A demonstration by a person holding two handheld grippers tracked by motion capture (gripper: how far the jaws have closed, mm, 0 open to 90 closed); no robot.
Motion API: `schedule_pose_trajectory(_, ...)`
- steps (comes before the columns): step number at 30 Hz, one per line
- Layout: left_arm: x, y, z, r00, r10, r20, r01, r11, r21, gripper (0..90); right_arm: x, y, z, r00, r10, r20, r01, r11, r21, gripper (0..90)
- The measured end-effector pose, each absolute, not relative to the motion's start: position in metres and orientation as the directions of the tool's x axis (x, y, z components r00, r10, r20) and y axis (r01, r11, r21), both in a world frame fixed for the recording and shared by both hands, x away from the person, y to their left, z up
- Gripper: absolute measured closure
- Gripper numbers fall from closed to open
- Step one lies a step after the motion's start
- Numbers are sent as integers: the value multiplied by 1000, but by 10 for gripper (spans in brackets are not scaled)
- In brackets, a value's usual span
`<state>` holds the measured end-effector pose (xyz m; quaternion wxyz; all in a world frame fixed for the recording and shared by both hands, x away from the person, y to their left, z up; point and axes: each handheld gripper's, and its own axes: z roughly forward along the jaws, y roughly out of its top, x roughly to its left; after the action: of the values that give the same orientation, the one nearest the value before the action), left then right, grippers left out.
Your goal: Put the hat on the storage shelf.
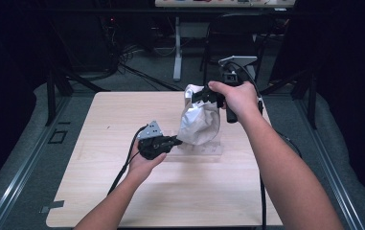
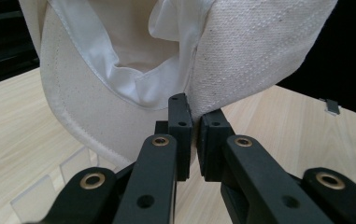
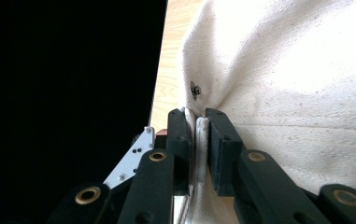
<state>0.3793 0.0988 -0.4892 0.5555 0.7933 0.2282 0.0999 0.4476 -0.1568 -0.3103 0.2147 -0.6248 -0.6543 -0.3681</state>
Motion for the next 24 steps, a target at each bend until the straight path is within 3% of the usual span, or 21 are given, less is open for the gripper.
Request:
schedule_pose_trajectory(7,367,92,-487,858,513,8,211,-367,906,860,447,-156,-312,-129,669,732,975,-49,216,806)
schedule_pose_trajectory(16,364,93,-490,843,538,1,223,-350,910,862,447,-157,-313,-135,678,723,973,-48,227,795)
schedule_pose_trajectory(24,360,97,-495,818,576,-12,237,-318,918,862,446,-161,-312,-164,668,726,965,-43,258,711)
